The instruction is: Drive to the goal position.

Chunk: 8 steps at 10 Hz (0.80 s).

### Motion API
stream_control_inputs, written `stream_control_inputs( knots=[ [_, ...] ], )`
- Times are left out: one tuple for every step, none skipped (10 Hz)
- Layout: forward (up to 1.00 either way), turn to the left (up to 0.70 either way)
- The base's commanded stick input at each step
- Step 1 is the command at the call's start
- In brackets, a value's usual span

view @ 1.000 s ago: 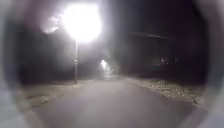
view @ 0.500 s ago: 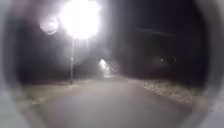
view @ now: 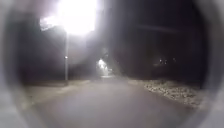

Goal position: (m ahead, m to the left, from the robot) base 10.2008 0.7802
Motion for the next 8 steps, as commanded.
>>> stream_control_inputs(
  knots=[
    [1.0,0.05],
    [1.0,0.05],
    [1.0,0.05],
    [1.0,0.15],
    [1.0,0.17],
    [1.0,0.17],
    [1.0,0.14],
    [1.0,0.12]
  ],
)
